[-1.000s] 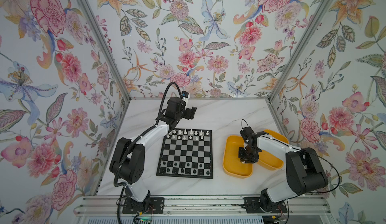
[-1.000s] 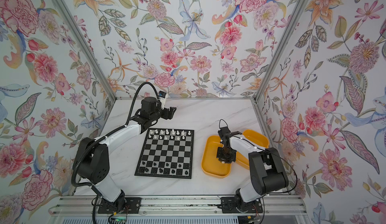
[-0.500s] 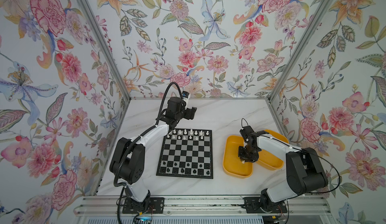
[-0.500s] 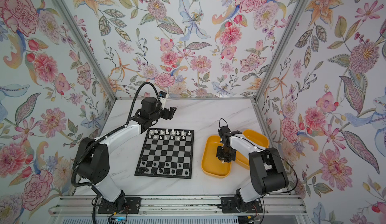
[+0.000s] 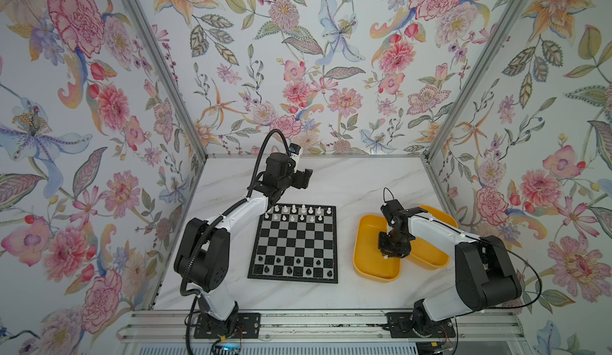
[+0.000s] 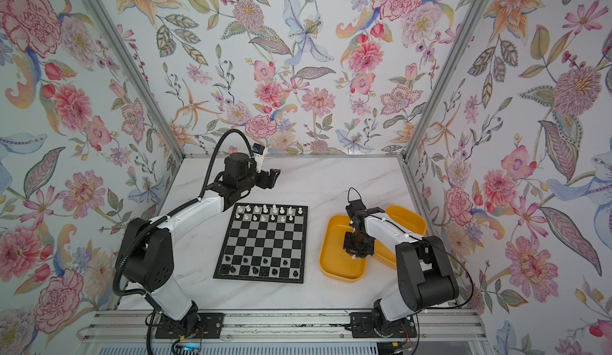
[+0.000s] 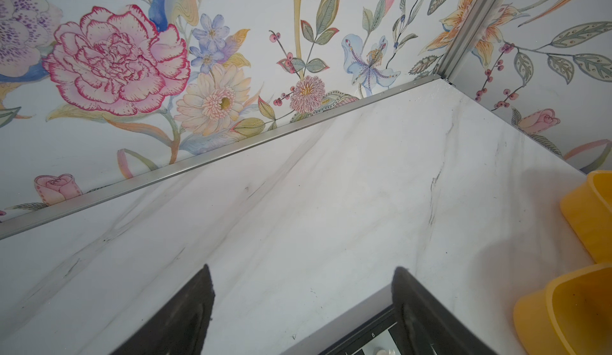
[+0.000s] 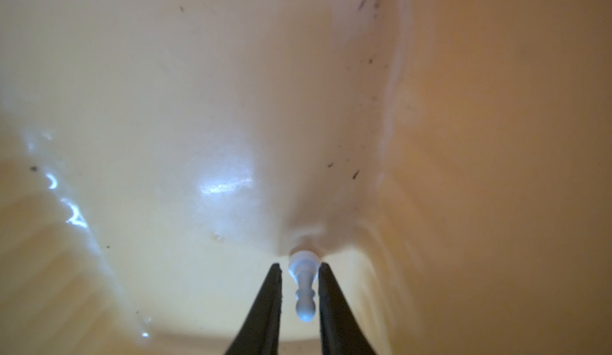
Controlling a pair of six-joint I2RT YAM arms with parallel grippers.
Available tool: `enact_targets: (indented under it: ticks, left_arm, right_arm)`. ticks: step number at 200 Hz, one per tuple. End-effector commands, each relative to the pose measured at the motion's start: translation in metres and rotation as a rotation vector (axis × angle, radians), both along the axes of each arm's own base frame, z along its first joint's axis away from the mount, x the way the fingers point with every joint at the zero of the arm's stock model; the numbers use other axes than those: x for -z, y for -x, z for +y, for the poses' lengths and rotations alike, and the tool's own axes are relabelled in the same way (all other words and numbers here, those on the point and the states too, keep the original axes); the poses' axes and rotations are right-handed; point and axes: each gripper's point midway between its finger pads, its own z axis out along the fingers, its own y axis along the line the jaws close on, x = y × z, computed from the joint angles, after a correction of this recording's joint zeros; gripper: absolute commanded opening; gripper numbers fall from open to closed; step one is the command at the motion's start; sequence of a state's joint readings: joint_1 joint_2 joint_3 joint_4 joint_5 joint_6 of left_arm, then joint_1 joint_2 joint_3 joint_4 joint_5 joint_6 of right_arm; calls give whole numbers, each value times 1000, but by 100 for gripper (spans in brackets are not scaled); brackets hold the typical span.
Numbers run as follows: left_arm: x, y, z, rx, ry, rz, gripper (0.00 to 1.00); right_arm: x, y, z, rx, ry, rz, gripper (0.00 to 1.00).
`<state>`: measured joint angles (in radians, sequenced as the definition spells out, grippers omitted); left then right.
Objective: Set up the chess pieces on the board
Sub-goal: 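Close the right gripper on the white pawn, then lift the white pawn and carry it over the board's far corner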
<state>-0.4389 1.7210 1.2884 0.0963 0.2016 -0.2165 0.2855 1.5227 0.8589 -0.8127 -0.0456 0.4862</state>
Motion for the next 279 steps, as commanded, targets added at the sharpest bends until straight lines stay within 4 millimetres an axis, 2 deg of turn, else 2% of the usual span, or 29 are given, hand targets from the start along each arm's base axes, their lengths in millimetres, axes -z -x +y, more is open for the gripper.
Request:
enact_targets:
  ticks: [1, 163, 262, 277, 279]
  left_arm:
    - [-7, -2, -6, 11, -6, -14, 85]
    - [-7, 9, -3, 3, -5, -10, 85]
    - [0, 34, 15, -27, -23, -8, 85]
    - [8, 38, 19, -36, -34, 5, 85]
    - [-1, 41, 21, -38, -26, -14, 85]
  right_arm:
    - [-2, 11, -4, 18, 5, 20, 22]
    - [-5, 1, -2, -21, 7, 7, 11]
    - [-43, -33, 26, -100, -13, -68, 9]
    - [-50, -39, 32, -115, -16, -80, 9]
    - [-51, -40, 33, -118, -17, -81, 9]
